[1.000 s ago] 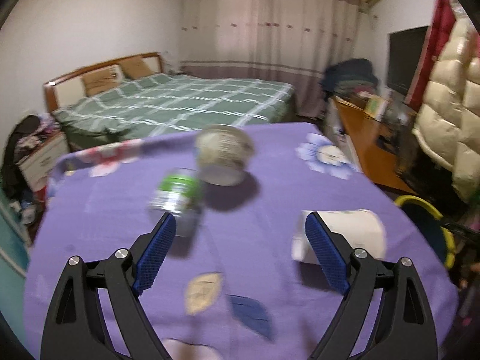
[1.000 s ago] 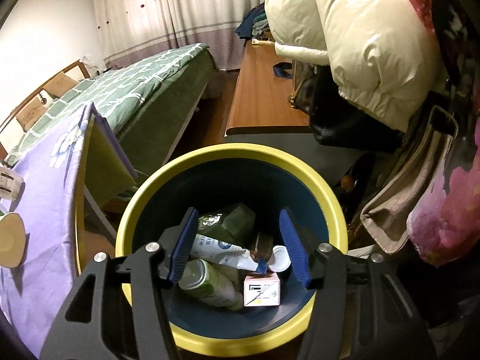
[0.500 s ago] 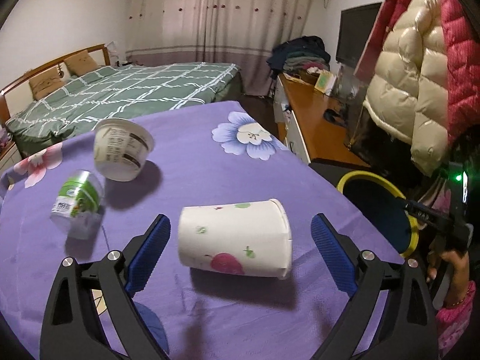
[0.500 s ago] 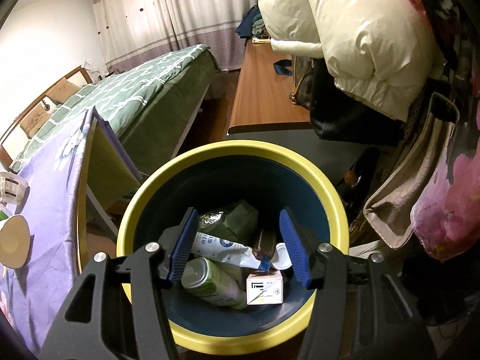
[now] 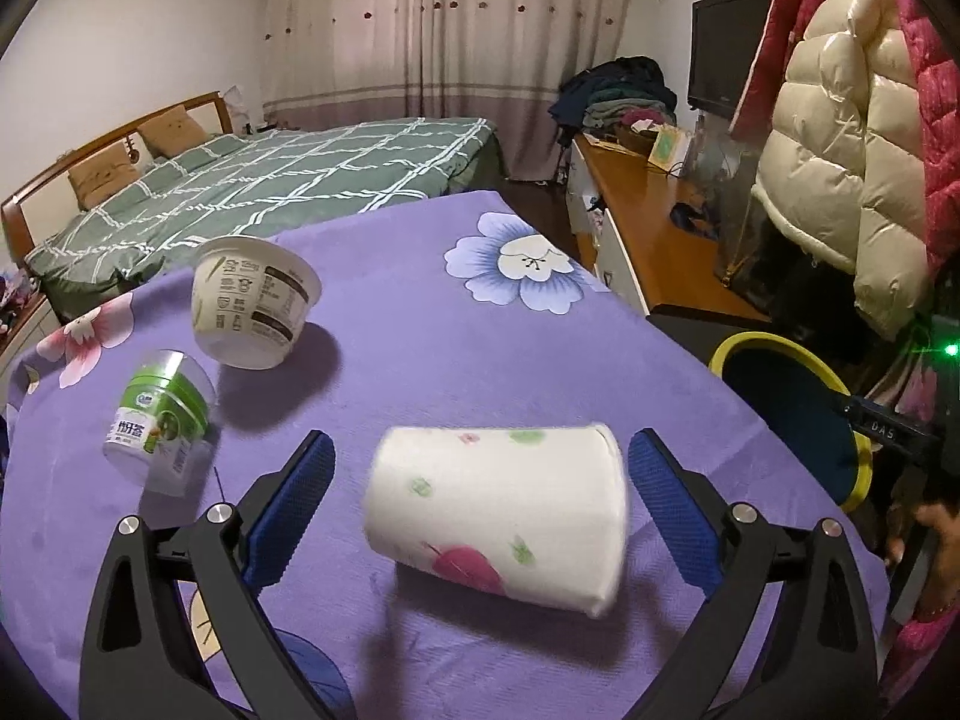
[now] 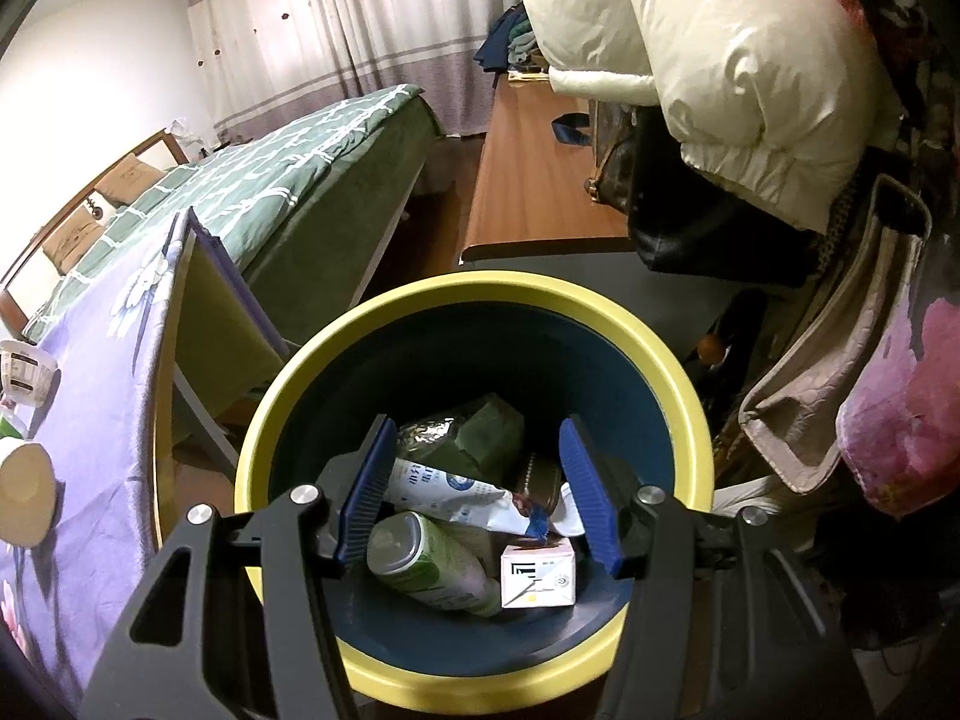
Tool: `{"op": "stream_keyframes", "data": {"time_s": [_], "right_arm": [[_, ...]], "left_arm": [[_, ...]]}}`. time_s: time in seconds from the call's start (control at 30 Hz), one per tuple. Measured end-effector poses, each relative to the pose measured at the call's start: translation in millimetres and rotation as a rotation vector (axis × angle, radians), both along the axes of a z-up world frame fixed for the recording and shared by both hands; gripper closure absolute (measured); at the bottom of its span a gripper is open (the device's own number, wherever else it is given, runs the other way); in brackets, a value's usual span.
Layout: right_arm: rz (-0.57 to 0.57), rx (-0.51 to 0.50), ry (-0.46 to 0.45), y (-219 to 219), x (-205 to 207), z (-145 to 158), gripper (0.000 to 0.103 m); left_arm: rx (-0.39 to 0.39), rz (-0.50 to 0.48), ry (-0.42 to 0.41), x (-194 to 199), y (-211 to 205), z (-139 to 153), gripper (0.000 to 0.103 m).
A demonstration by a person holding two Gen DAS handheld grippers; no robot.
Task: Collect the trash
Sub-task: 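Move the left gripper to the lying white paper cup and grasp it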
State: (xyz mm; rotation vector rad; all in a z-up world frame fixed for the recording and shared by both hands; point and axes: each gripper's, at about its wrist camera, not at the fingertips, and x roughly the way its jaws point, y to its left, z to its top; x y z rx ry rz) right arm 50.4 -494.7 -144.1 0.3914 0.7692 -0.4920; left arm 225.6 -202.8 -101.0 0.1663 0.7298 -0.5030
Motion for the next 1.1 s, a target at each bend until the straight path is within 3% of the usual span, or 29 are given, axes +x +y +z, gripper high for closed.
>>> {"op": "stream_keyframes", "data": {"time_s": [0.43,0.6,0.7,0.73,0.9,1.1], "right_arm": [[-0.001,0.015,-0.002,0,0,-3,0.049],[0.008,0.024,-0.001,-2,0,-6,0.049],[0.015,0.028,-0.005,-1,-1,-6,0.049],[0.016,0.029,-0.01,-1,-1,-5,0.049],[0.005,0.029,-0.037,-6,-12,2,0.049],[-0.011,-0.006,-0.064,-13,-35,16,0.049]], "left_arm": [[0.071,-0.02,0.004,11,-8,-11,0.005],[0.094,-0.069,0.082,23,-14,-24,0.005],[0.081,-0.083,0.11,25,-17,-29,0.021],[0.083,-0.08,0.109,24,-18,-29,0.021],[0.073,-0.098,0.075,12,-31,-17,0.021],[0.071,-0.17,0.043,-2,-75,3,0.021]]}}
